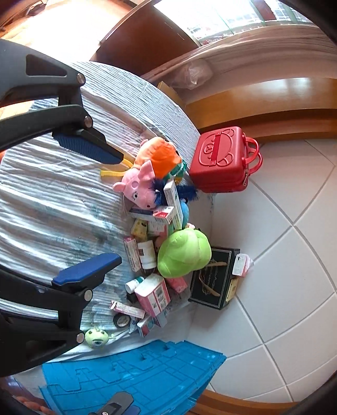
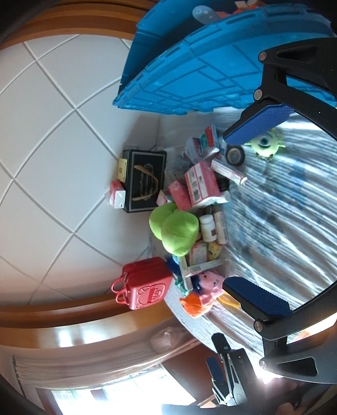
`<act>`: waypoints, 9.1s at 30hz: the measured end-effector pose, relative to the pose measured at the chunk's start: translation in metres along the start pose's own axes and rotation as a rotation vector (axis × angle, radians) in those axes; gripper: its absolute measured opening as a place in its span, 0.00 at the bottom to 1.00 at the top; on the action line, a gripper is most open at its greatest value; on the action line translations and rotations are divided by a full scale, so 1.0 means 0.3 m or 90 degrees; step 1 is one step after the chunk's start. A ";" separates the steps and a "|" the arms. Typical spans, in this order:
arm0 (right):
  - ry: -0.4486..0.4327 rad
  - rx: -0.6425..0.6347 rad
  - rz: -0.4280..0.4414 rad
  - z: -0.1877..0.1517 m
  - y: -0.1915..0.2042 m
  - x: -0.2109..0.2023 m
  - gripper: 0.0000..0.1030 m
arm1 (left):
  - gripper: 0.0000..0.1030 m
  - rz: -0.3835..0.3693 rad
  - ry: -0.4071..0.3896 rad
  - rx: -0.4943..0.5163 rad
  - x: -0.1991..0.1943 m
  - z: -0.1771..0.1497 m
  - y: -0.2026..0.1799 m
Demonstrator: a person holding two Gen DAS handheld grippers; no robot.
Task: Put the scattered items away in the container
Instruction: 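Move both tools back over the cluttered table, then close both tools together on the green frog plush, then lift the green frog plush with both tools and carry it over the crate, then open both tools to drop the frog plush into the crate, then withdraw both tools from the crate back over the cluttered bed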
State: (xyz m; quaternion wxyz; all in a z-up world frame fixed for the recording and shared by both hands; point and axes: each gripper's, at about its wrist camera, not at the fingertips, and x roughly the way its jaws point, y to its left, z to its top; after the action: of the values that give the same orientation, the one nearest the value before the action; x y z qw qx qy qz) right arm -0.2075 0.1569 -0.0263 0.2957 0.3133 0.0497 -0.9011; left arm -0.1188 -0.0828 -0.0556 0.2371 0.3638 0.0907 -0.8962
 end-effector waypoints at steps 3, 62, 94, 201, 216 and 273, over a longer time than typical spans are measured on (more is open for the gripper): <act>0.009 0.016 0.018 0.015 -0.006 0.102 1.00 | 0.68 0.037 0.001 0.000 0.056 0.010 0.048; 0.272 0.060 -0.211 0.182 -0.009 1.209 1.00 | 0.68 -0.134 0.154 0.193 1.120 0.461 -0.175; 0.326 -0.033 0.002 -0.276 -0.002 0.611 1.00 | 0.68 -0.134 0.188 0.095 0.450 -0.171 -0.124; -0.165 0.037 -0.258 0.292 -0.420 -0.615 0.45 | 0.65 -0.372 -0.316 0.311 -0.579 0.241 -0.992; 0.047 0.126 -0.246 -0.069 -1.295 -0.750 0.45 | 0.66 -0.394 0.004 0.400 -0.529 -0.077 -1.807; -0.035 0.090 -0.164 -0.213 -0.836 -0.801 1.00 | 0.74 -0.303 -0.107 0.204 -0.639 -0.136 -1.119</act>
State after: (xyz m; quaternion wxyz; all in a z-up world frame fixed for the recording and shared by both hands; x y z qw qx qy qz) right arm -0.1636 0.5009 0.0414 0.1559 0.2994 0.0177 -0.9411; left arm -0.1392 0.2921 0.0449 -0.0335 0.2892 0.0111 -0.9566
